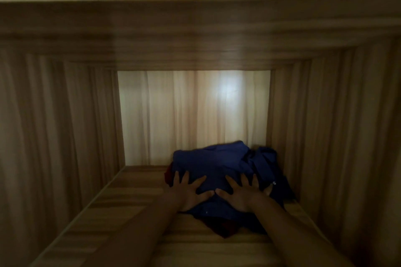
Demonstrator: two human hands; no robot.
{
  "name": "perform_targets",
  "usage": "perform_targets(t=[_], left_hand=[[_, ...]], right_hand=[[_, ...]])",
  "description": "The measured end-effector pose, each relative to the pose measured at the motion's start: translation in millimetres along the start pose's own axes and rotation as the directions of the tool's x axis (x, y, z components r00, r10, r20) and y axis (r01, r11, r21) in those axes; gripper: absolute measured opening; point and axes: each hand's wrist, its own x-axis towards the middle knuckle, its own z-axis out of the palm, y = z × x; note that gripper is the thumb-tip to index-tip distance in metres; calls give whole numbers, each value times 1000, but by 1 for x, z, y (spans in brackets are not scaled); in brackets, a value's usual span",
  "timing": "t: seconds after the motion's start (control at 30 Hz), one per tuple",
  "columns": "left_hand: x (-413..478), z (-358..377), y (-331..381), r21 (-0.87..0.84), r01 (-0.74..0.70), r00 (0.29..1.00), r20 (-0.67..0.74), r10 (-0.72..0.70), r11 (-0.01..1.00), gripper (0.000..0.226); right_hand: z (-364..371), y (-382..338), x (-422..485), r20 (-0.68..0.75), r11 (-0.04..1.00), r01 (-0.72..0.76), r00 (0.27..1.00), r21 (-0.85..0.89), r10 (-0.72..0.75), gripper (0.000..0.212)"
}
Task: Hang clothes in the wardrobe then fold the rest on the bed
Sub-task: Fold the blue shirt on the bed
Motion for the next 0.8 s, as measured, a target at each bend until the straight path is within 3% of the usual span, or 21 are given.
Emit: perform_targets(t=[0.07,0.13,0.23,0.33,0.43,0.63,0.8], left_hand=[[-7,-1,2,-11,-46,999,-6,46,999,132],[-19,-2,3,-79,-22,999,-38,19,997,135],[-49,-7,1,-140,-25,996,-92,12,990,115],[-86,-18,-8,-222,-98,992,-100,77,970,82],[-126,-37,-15,-281,-174,982,-119,145,944,54],[-207,-65,-14,-280,-255,955,-221,197,926,23],[-268,-49,-15,-336,-229,970,-162,184,914,16]], right_hand=[[0,-2,-7,-38,1000,15,999,14,-14,95],[0,-2,-20,-128,999,31,991,-7,-32,85],[1,3,-42,-262,992,121,957,-42,-127,72],[-5,8,-74,-282,953,283,928,110,-243,52],[-19,8,-108,-251,901,344,926,265,-280,33],[-38,-3,-186,-254,897,383,910,220,-327,42],[-34,-2,-258,-258,929,353,913,109,-316,36]])
